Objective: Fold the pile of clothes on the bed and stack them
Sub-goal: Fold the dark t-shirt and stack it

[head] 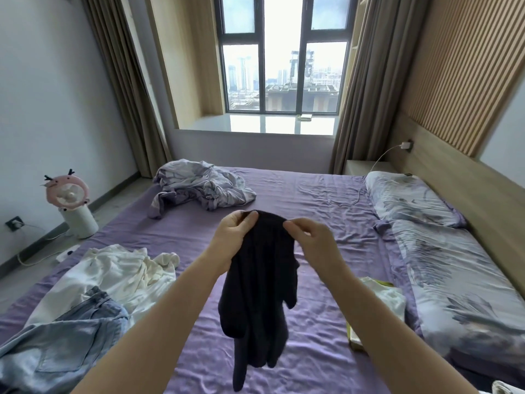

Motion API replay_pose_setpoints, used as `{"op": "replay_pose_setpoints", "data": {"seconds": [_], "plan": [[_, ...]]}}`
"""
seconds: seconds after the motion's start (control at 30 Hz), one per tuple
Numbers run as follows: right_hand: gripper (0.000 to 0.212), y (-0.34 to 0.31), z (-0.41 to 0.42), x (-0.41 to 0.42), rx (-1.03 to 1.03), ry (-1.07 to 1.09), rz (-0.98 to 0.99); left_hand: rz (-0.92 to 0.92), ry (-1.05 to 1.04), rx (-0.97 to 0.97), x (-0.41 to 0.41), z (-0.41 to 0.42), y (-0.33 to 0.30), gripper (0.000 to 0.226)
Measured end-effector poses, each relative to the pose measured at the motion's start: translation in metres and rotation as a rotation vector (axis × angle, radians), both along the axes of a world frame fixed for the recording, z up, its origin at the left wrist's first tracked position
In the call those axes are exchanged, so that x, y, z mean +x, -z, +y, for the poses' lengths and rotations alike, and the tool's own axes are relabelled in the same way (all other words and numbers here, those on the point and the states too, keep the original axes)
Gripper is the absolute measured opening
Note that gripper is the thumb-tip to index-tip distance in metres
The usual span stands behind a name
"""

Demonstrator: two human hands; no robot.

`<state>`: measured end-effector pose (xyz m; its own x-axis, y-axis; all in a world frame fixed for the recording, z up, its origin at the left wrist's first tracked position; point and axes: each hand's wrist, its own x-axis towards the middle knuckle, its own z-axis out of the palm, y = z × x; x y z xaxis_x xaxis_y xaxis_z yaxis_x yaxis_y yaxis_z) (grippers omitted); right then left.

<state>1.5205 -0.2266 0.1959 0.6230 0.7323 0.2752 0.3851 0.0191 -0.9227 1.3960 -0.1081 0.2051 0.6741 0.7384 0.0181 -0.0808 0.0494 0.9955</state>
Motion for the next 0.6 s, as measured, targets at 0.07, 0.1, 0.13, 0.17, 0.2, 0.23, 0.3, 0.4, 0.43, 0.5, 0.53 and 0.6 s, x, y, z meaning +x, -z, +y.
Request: {"op": "replay_pose_setpoints", "data": {"seconds": [0.07,0.1,0.13,0.17,0.2,0.23,0.3,0.4,0.43,0.5,0.53,0.6], "plan": [[0.012,-0.002,-0.003,0.016,-0.018,0.047,0.012,0.177,-0.008,0.271,-0.010,0.014,0.003,0.009],[0.017,-0.002,-0.004,0.023,-0.032,0.066,0.030,0.278,0.002,0.395,-0.015,0.022,0.003,0.016],[0.022,0.000,-0.004,0.031,-0.055,0.083,0.028,0.376,0.020,0.489,-0.020,0.030,0.002,0.027],[0.025,0.002,-0.005,0.040,-0.088,0.104,-0.005,0.468,0.042,0.545,-0.026,0.038,0.000,0.040],[0.025,0.005,-0.006,0.049,-0.129,0.117,-0.051,0.551,0.065,0.563,-0.032,0.046,-0.002,0.054],[0.019,0.007,-0.008,0.056,-0.165,0.115,-0.085,0.620,0.083,0.543,-0.039,0.053,-0.003,0.067],[0.007,0.013,-0.013,0.070,-0.231,0.086,-0.112,0.723,0.105,0.491,-0.053,0.065,-0.002,0.078],[0.020,0.023,-0.023,0.086,-0.282,0.096,-0.259,0.787,0.039,0.523,-0.071,0.078,0.005,0.042],[0.021,0.026,-0.027,0.088,-0.274,0.100,-0.300,0.755,-0.028,0.522,-0.075,0.079,0.008,0.027],[0.020,0.031,-0.035,0.090,-0.248,0.105,-0.321,0.629,-0.145,0.455,-0.080,0.080,0.014,0.012],[0.020,0.032,-0.038,0.091,-0.238,0.091,-0.309,0.562,-0.163,0.419,-0.080,0.079,0.017,0.008],[0.018,0.034,-0.045,0.090,-0.260,0.025,-0.276,0.483,-0.148,0.410,-0.078,0.076,0.022,0.003]]}}
